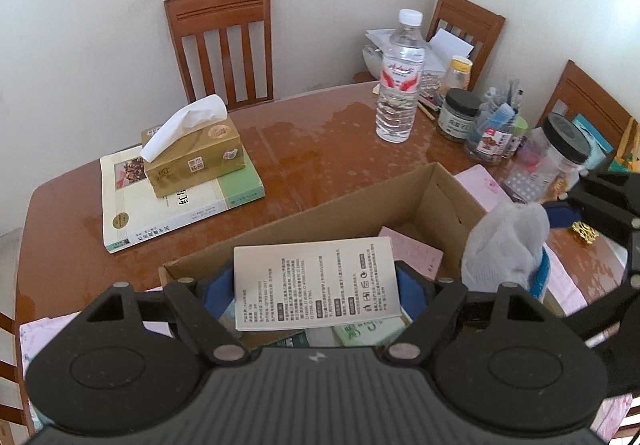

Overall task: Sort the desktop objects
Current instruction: 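Carry the sock and leaflet into the cardboard box and release both, then withdraw both open tools from the box back over the table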

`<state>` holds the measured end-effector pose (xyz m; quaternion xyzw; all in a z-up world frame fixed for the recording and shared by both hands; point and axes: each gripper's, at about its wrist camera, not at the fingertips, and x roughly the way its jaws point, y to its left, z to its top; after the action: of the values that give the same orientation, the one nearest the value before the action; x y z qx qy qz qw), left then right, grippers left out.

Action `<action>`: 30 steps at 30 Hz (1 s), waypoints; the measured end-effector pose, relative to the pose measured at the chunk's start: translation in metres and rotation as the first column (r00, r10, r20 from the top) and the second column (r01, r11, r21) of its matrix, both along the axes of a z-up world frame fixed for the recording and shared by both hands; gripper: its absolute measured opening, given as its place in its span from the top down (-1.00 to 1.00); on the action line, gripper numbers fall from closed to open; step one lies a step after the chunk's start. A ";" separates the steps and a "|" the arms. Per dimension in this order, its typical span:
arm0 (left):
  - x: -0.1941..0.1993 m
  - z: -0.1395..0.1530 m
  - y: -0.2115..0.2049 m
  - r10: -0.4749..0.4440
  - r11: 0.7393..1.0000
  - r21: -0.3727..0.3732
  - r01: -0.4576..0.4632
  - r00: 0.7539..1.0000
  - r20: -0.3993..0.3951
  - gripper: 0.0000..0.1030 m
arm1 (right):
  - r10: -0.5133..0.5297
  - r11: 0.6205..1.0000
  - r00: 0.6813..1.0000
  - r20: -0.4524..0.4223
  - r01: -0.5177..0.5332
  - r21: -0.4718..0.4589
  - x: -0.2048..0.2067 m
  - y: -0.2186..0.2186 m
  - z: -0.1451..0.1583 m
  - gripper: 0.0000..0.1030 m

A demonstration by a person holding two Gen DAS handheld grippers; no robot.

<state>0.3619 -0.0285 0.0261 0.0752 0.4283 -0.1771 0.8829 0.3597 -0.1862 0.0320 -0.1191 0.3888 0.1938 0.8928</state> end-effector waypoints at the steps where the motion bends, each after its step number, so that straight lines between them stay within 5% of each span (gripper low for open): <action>1: 0.004 -0.002 0.000 0.003 1.000 -0.001 -0.003 1.000 -0.003 -0.57 | 0.001 1.000 1.000 -0.003 -0.001 -0.001 0.003 0.000 -0.001 -0.57; 8: 0.023 -0.012 0.001 0.060 0.998 0.036 -0.060 0.998 0.011 -0.74 | 0.002 1.000 1.000 -0.018 -0.002 -0.011 0.021 0.003 -0.009 -0.59; 13: 0.027 -0.019 0.002 0.063 0.997 0.045 -0.063 0.998 -0.014 -0.76 | -0.010 1.000 1.000 -0.002 0.010 0.021 0.027 0.000 -0.009 -1.00; 30: -0.032 -0.010 0.014 0.040 0.997 0.060 -0.040 0.999 -0.009 -0.83 | -0.082 0.996 0.995 -0.063 0.083 0.010 -0.007 -0.009 -0.015 -1.00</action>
<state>0.3297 -0.0149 0.0163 0.0919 0.4395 -0.1468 0.8814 0.3523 -0.1956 0.0170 -0.0909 0.4201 0.1628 0.8881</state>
